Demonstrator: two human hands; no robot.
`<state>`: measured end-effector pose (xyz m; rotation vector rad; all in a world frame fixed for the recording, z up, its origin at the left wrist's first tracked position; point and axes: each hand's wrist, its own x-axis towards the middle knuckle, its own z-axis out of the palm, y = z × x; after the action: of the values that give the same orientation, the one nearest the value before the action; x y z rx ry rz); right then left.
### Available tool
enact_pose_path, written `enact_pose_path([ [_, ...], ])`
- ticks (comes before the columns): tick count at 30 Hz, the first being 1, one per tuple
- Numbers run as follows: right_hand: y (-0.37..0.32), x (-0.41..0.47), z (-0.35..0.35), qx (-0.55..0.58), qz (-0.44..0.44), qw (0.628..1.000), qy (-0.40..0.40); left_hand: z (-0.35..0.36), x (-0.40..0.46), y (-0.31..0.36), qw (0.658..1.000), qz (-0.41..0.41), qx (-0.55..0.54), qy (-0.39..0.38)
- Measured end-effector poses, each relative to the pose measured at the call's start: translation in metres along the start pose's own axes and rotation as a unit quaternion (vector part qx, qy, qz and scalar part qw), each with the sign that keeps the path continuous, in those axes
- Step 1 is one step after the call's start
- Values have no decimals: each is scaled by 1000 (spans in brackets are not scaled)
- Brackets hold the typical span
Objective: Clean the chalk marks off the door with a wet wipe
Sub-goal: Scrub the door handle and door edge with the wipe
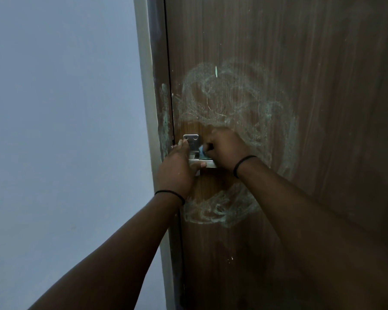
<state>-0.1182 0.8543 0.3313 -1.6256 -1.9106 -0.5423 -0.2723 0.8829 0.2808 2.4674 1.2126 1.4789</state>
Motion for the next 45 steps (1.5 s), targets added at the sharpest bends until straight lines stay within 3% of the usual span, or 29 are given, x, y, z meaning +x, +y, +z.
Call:
enact_pose_path([
  [2, 2, 1, 0, 25, 36, 999, 26, 2, -1, 0, 1000, -5, 2, -1],
  [7, -24, 16, 2, 108, 125, 971, 174, 4, -7, 3, 1000, -11, -7, 26],
  [10, -30, 13, 6, 132, 154, 964, 173, 4, -11, 3, 999, -24, -13, 37],
  [14, -22, 1, 13, 119, 202, 969, 73, 7, -11, 2, 997, -67, -21, 19],
  [17, -30, 4, 11, 161, 226, 950, 142, 6, -11, 1, 996, -83, -20, 13],
  [20, -44, 11, 5, 183, 175, 941, 225, 6, -11, 1, 996, -84, -38, 22],
  [28, -46, 7, 10, 55, 81, 977, 189, 6, -22, 7, 989, -125, -71, 41],
  [32, -53, 19, 6, -30, -6, 993, 117, 9, -39, 5, 968, -172, -178, 40],
  [36, -72, 42, 6, -125, -112, 986, 12, 18, -57, 3, 958, -197, -209, 23],
  [39, -55, 42, 1, -63, -93, 994, 13, 23, -66, -3, 954, -210, -215, -5],
  [42, -27, 21, 1, 108, 37, 985, 131, 21, -67, -10, 960, -199, -195, -31],
  [45, -29, 18, 8, 75, 65, 983, 153, 22, -64, -16, 958, -209, -192, -40],
])
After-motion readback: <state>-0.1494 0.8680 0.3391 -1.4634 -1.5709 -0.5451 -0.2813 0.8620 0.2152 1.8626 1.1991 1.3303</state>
